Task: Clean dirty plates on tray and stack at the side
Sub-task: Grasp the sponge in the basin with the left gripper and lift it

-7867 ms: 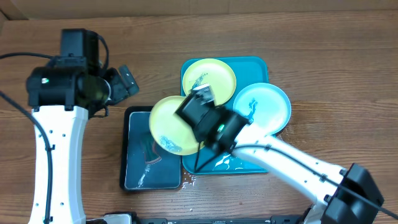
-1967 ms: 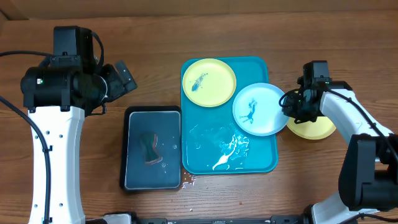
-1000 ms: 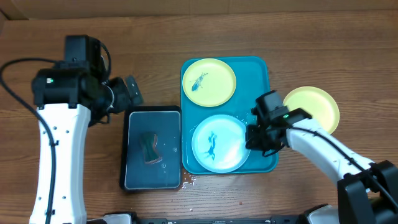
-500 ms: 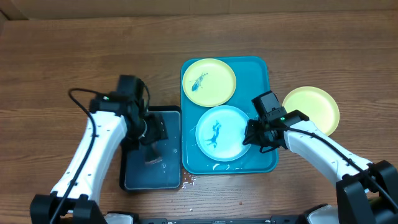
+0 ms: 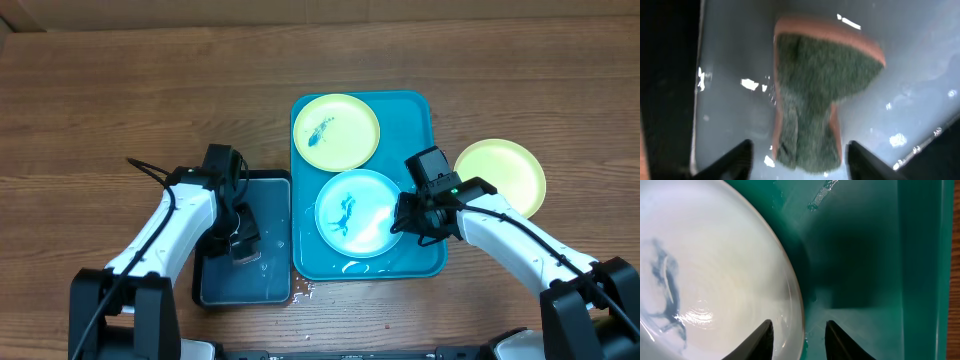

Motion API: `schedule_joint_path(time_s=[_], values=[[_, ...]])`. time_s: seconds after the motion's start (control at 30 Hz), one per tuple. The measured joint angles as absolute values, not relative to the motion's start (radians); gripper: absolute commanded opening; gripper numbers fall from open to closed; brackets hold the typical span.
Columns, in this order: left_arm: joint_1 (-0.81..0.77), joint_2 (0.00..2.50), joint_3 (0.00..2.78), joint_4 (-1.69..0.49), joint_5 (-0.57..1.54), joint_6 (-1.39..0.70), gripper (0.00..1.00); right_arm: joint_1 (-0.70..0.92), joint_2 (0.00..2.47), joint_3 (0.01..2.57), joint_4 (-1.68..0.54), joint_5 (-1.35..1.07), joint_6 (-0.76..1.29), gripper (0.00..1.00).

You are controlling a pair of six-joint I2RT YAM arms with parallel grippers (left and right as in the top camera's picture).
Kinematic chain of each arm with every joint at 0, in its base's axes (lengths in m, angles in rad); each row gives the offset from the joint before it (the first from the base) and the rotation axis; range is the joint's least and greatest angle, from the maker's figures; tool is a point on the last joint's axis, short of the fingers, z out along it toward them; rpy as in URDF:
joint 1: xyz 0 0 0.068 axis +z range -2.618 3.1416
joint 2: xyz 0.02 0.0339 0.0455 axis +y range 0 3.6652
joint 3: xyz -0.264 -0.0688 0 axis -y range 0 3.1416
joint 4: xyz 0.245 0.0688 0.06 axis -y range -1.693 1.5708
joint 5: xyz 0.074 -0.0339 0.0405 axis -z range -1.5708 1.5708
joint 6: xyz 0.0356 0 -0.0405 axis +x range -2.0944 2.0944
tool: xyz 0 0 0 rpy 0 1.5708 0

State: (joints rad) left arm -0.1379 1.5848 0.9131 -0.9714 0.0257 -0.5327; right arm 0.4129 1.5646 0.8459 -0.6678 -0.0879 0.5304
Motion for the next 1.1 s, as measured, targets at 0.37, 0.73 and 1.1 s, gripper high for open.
schedule_joint_path(time_s=[0.37, 0.73, 1.1], values=[[-0.138, 1.674, 0.912, -0.896, 0.049, -0.548, 0.04, 0.411, 1.565, 0.910, -0.810, -0.089, 0.493, 0.37], [-0.137, 1.703, 0.987, -1.002, 0.086, -0.487, 0.04, 0.308, 1.565, 0.936, -0.837, -0.089, 0.477, 0.38], [-0.137, 1.650, 1.329, -1.212, 0.033, -0.418, 0.04, 0.297, 1.565, 0.913, -0.753, -0.172, 0.444, 0.39]])
